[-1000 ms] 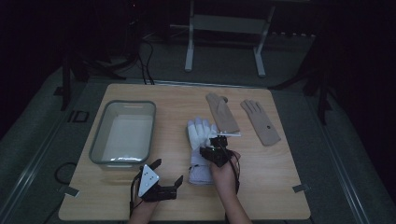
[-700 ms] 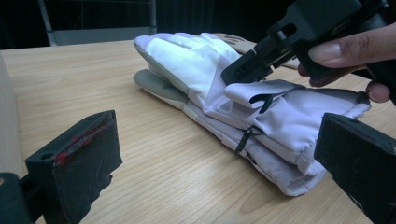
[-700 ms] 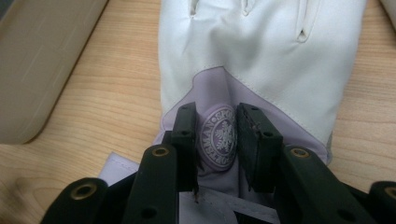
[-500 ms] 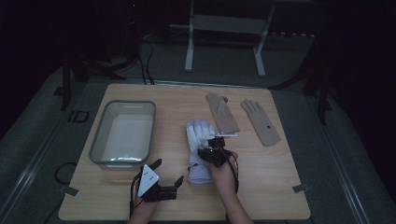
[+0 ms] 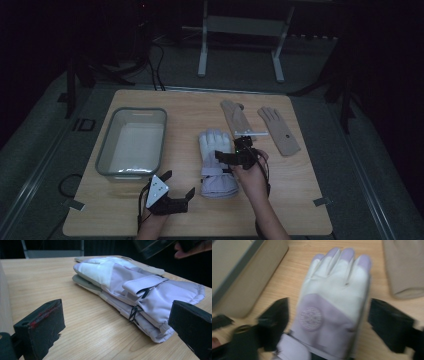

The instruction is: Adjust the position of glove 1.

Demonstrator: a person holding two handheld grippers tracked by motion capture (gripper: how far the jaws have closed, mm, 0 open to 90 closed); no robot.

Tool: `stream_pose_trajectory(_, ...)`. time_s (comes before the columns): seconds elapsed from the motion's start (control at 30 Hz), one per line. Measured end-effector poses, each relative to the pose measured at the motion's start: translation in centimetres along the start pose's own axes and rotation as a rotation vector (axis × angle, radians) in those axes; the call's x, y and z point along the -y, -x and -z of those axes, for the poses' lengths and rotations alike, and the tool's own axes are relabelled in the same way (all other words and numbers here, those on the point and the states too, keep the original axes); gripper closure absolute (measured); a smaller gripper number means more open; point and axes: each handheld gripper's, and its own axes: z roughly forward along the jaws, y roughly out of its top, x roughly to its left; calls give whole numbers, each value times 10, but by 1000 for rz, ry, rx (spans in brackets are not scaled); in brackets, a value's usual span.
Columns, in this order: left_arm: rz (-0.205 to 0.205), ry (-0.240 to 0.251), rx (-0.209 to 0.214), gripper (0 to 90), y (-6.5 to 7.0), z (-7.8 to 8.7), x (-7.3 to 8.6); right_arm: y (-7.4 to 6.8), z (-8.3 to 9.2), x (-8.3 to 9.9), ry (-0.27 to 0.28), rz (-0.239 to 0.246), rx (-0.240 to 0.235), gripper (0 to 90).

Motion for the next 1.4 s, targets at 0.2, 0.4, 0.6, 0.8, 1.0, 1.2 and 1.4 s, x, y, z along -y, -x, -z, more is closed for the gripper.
stream_pose_trajectory(0.2,61,-98,41,8,-5,-4,-3,29,15,-2,22,74,-68,134)
stream_pose_trajectory(0.4,58,-136,98,9,1,-10,-20,50,26,6,54,215,-149,158)
stream_pose_trajectory(0.6,105,-189,130,9,9,-22,-46,60,28,11,27,171,-211,118)
stream_pose_trajectory(0.8,174,-292,124,73,7,-50,-65,63,11,-2,9,108,-244,135)
stream_pose_trajectory(1.0,240,-416,151,154,8,-68,-59,68,-36,-15,-46,34,-256,215)
stream_pose_trajectory(1.2,276,-491,159,154,10,-71,-45,76,-65,-5,-139,9,-249,122)
stream_pose_trajectory(1.4,297,-526,176,153,5,-76,-34,76,-72,7,-185,32,-294,116)
